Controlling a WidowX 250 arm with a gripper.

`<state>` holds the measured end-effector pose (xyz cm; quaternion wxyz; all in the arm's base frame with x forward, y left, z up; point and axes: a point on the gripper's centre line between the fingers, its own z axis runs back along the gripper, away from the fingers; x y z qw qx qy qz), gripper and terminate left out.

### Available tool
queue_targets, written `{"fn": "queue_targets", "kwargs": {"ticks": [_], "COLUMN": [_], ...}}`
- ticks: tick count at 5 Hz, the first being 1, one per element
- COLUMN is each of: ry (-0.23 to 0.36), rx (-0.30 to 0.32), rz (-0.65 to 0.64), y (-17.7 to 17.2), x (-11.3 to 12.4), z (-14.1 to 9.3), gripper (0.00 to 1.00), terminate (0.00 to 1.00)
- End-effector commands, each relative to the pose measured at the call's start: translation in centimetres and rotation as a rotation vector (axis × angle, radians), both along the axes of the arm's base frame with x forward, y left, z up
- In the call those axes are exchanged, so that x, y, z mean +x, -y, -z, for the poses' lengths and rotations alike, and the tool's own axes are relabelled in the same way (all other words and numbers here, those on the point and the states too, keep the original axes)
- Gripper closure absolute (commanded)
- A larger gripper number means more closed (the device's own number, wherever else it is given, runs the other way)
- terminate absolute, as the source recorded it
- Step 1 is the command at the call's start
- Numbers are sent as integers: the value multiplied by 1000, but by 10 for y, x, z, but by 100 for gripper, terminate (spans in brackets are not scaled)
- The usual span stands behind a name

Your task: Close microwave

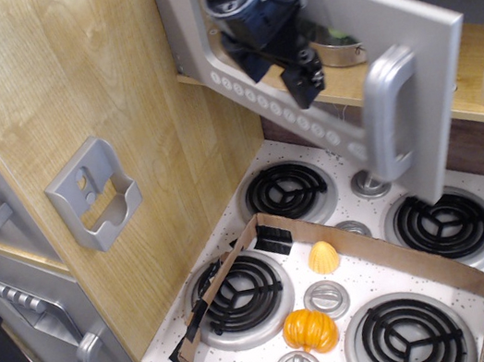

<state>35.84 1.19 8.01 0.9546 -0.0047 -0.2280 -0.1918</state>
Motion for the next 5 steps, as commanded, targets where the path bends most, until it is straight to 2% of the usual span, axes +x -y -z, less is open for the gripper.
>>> {"fn": "queue_targets", "kwargs": {"ticks": [1, 2, 3, 4, 5], "ry": [75, 99, 156, 178, 226], "rx": [14, 3, 10, 8, 6], "rz": [29, 37, 72, 79, 85], "y": [19, 23, 29, 34, 36], "x": [29, 37, 48, 56, 63], "z": [-29, -32, -35, -42, -46], "gripper": [0, 0, 0, 0, 0], "terminate": [0, 0, 0, 0, 0]}}
